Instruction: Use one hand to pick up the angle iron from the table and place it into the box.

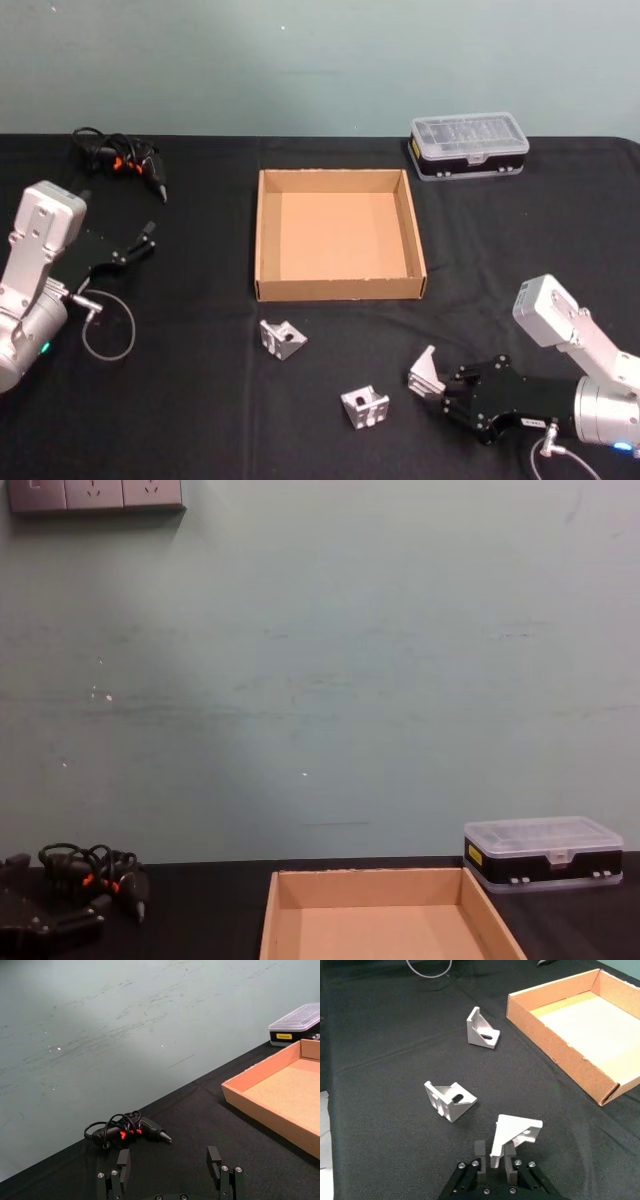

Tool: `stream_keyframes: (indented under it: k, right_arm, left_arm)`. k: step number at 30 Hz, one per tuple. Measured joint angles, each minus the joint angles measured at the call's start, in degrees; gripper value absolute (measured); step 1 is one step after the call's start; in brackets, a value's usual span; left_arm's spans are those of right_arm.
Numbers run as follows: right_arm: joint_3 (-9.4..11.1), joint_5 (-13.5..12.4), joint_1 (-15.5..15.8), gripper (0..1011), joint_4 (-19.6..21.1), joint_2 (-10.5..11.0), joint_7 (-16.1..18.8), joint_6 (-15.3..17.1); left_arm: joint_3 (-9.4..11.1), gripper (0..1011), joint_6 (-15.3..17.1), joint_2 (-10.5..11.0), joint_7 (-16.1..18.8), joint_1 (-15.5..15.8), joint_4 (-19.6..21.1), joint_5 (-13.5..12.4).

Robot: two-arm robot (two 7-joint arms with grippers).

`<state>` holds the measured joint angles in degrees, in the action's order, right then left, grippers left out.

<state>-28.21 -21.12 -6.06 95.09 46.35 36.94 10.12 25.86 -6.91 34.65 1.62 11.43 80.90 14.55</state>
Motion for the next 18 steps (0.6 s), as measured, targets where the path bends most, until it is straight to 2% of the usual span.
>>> stream_keyframes:
  k: [7,15,18]
  right_arm:
    - [0.08,0.06,0.09,56,-0.13,-0.18,0.02,-0.17]
    - [0.35,0.16,0.25,56,-0.05,-0.30,0.02,-0.34]
    - [1.04,-0.21,0.78,56,0.92,-0.12,-0.37,-0.60]
  left_arm:
    - [0.00,1000,0.00,0.00,0.00,0.00,0.00,0.00]
    - [0.00,1000,0.00,0.00,0.00,0.00,0.00,0.00]
    - [0.00,1000,0.00,0.00,0.00,0.00,0.00,0.00]
